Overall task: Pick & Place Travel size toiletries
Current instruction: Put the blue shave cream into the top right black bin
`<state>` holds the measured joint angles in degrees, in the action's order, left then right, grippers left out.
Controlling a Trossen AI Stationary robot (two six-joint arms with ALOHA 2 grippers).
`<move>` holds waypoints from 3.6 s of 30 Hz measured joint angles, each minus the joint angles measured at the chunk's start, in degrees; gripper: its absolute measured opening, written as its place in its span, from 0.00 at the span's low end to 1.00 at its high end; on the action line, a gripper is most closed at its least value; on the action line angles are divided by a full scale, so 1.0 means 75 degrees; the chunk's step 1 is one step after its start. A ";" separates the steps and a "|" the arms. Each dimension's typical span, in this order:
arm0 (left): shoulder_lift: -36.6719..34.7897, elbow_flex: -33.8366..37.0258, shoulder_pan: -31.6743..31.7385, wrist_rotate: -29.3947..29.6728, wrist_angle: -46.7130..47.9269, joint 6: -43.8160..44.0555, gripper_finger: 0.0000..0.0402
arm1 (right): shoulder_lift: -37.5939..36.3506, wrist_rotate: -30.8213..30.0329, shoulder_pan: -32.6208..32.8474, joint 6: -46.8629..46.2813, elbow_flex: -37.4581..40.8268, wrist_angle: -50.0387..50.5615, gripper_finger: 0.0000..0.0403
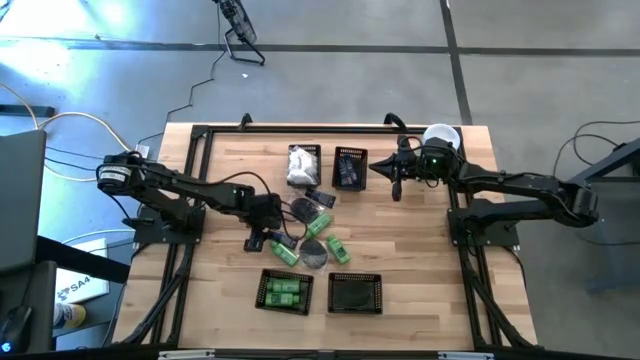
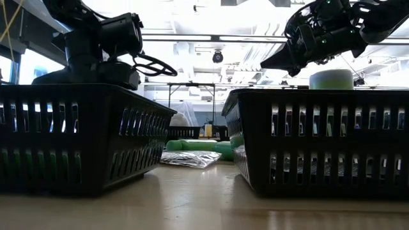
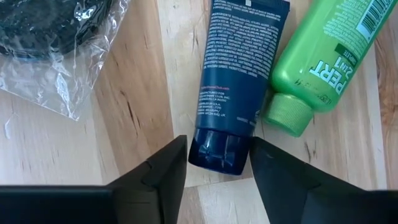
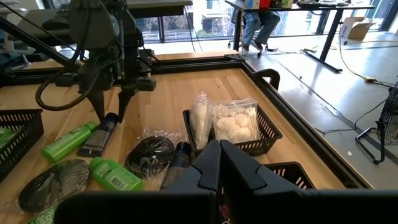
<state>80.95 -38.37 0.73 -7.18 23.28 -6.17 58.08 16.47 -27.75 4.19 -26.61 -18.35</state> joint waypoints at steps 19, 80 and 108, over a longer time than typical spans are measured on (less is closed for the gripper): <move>-0.0003 0.0003 0.0001 0.0045 -0.0118 0.0081 0.36 | 0.0000 0.0000 -0.0003 0.0013 0.0000 0.0201 0.01; -0.0288 0.0012 0.2414 -0.2516 -0.0341 -0.1655 0.33 | 0.0000 0.0012 0.0000 0.0012 0.0000 0.0188 0.01; -0.1419 -0.2356 0.3154 -0.2537 -0.0526 0.1599 0.33 | 0.1309 -0.0807 0.1085 0.3137 0.0000 -0.3341 0.20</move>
<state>70.30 -56.04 24.38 -26.21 19.33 5.81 67.90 10.42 -19.61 27.71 -26.61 -43.41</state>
